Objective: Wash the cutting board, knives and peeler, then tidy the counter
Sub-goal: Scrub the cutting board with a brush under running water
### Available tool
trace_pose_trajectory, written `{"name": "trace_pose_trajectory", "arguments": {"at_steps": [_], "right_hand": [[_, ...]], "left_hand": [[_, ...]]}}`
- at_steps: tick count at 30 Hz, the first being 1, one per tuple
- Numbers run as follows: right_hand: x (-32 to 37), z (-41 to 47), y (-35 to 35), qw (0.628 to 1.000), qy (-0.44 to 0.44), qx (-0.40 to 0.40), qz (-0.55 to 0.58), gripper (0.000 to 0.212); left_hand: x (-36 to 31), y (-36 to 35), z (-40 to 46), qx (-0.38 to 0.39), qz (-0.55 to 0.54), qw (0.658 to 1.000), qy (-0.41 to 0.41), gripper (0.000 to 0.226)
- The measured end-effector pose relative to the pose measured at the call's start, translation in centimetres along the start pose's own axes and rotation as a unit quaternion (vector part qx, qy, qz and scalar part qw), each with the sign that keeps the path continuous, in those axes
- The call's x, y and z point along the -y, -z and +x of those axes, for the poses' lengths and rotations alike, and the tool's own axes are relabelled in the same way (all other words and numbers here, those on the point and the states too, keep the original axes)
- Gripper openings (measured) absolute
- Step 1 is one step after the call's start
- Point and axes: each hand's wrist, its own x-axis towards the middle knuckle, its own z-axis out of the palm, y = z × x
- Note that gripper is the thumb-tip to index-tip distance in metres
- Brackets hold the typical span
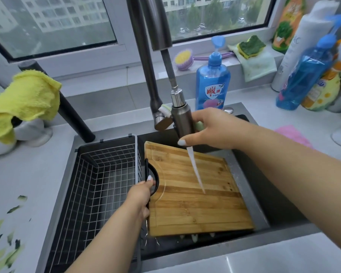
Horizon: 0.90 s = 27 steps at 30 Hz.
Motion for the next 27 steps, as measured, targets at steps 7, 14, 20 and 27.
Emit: {"name": "trace_pose_trajectory", "arguments": {"at_steps": [7,14,20,27], "right_hand": [[1.6,0.3,-1.1,0.996,0.062,-0.050,0.039,0.035],[3.5,0.9,0.9,0.982,0.108,-0.110,0.106,0.033],[4.7,1.7,2.4,0.972,0.127,-0.134,0.144,0.034],[3.0,0.3,2.2,0.974,0.084,-0.113,0.179,0.036]], "left_hand": [[-0.1,-0.1,-0.5,0.002,-0.001,1.000,-0.003,0.026],[-0.3,-0.1,-0.6,-0.001,0.003,1.000,0.001,0.028],[-0.4,-0.1,-0.9,-0.002,0.013,1.000,0.003,0.027],[0.1,-0.3,-0.5,-0.023,0.039,0.999,-0.007,0.040]]}}
